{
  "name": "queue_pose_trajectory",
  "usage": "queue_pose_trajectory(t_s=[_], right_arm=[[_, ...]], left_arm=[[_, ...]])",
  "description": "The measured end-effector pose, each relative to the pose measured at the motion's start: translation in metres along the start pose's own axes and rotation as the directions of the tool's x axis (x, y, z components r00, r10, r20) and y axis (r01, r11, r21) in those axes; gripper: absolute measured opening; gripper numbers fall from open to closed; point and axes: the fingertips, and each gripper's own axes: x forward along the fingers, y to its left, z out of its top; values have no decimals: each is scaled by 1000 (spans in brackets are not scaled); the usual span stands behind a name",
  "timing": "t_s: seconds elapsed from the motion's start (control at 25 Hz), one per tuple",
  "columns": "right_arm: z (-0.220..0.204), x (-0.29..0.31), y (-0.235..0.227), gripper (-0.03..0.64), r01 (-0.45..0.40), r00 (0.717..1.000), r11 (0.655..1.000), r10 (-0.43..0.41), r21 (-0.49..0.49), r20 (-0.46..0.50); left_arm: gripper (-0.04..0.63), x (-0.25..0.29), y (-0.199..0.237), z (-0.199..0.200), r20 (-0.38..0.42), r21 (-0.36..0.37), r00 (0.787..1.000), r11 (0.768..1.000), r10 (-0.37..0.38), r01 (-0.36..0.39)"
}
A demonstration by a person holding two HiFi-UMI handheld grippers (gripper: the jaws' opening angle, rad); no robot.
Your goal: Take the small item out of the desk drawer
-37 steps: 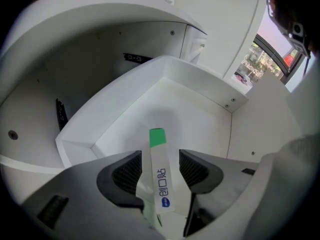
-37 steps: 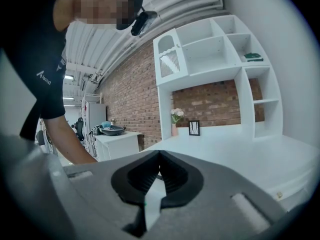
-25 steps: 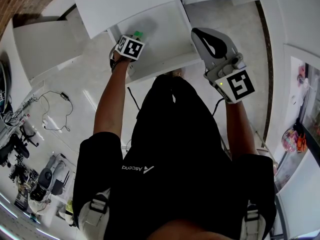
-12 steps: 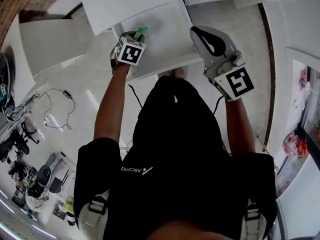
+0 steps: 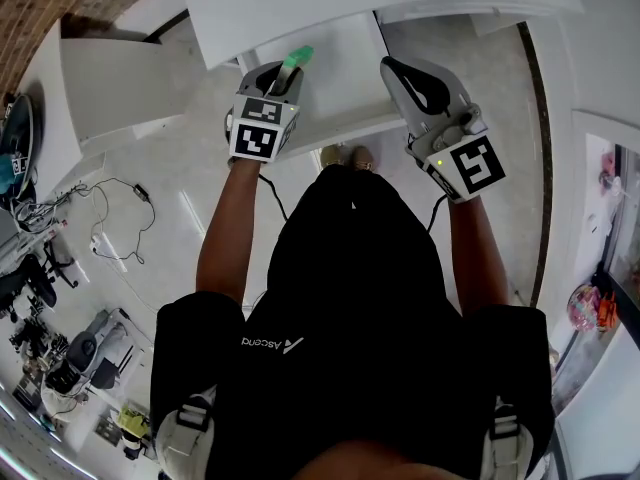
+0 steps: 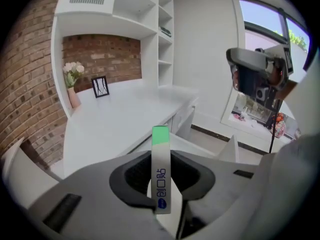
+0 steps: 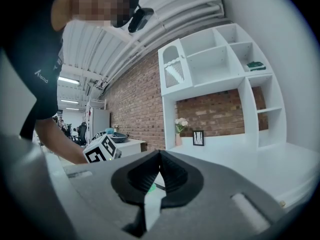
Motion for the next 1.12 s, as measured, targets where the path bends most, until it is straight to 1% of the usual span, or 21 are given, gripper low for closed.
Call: queue_pose_trajectory(t_s=[0.08, 0.2, 0.32, 0.48, 0.64, 0.8, 0.96, 1.12], right_arm=[[6, -3, 4, 2, 3, 1000, 1000, -3, -9, 8], [17, -7, 13, 2, 9, 1000, 1000, -9, -22, 17], [30, -12, 23, 2, 8, 999, 1000, -6, -27, 41], [43, -17, 35, 2, 2, 998, 1000, -1, -27, 68], [53, -20, 46, 2, 0, 996, 999, 3, -34, 87], [61, -23, 58, 2, 1, 995, 999, 3, -44, 100], [67, -30, 64, 2, 8, 994, 998, -1, -58, 111], [75, -45, 66, 2, 20, 991, 997, -11, -73, 130]], left_arm=[[87, -21, -6, 21, 73, -10, 997, 1000, 10, -9], [87, -55, -14, 50, 182, 3, 983, 1000, 20, -21], [87, -87, -22, 74, 276, 20, 961, 999, 32, -39], [87, -126, -35, 99, 377, 18, 925, 999, 39, -49], [87, -158, -44, 116, 454, 22, 890, 998, 37, -53], [87, -185, -53, 128, 514, 23, 857, 998, 33, -52], [87, -205, -64, 140, 565, 30, 825, 999, 20, -45], [87, -219, -82, 154, 617, 48, 787, 998, -2, -35]])
